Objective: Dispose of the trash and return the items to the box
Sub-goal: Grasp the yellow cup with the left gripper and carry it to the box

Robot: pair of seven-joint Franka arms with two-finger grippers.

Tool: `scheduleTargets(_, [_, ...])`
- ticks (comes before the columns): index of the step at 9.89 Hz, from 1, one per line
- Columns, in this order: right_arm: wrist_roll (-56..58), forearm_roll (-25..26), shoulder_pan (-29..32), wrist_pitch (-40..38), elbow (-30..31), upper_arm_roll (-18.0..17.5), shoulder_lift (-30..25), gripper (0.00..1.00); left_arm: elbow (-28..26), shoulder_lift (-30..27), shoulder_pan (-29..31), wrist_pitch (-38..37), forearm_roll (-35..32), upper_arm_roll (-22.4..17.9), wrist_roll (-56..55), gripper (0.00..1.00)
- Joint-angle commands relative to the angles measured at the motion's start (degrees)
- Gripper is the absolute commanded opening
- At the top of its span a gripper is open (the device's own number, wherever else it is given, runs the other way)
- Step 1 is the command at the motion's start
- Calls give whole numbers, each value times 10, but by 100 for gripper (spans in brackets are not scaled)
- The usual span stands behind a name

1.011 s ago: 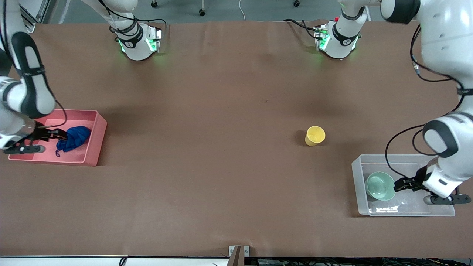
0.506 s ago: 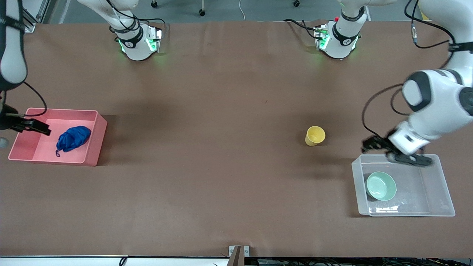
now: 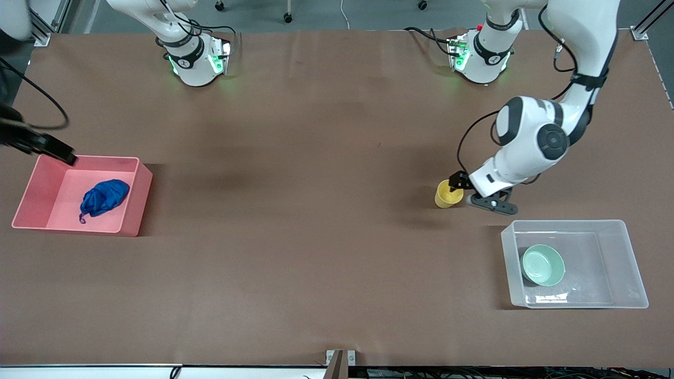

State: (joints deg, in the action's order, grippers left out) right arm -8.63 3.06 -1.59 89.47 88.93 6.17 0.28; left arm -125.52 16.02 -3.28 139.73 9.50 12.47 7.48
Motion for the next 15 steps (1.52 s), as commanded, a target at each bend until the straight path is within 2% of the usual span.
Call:
scheduleTargets(1, [60,-2,16,-32,-39,2,5,100,-8,50,1,49,-53,1,-9,55])
scheduleTargets(2, [53,-2,13,-41,-35,-1,1,100,-9,70,-1,93,-55,2,-15,38])
scheduleTargets(3, [22,-6,8,-41,-35,-5,-2,100,-10,80,-5,106,-55,3,-26,5])
scheduleTargets(4, [15,-23,7,-41,-34,-3,-2,100,-14,77,-5,105,-56,3,-28,0])
scheduleTargets(6, [13,-24,8,-42,-35,-3,-2,100,-22,45,-3,79,-56,3,-21,0])
scheduleTargets(7, [19,-24,10,-42,-40,-3,0,100,-12,21,0,37,-56,1,-12,0])
scheduleTargets(9, [21,-26,12,-47,-63,0,1,100,52,11,7,-22,-55,-26,36,0])
scheduleTargets(10, [22,-25,12,-59,-83,0,2,100,110,20,8,-59,-55,-53,58,0])
scheduleTargets(13, [24,-25,8,-66,-84,-1,3,100,297,109,9,-86,-50,-142,73,0])
scheduleTargets(15, [41,-25,7,-66,-83,-1,3,100,371,195,13,-86,-48,-187,87,0])
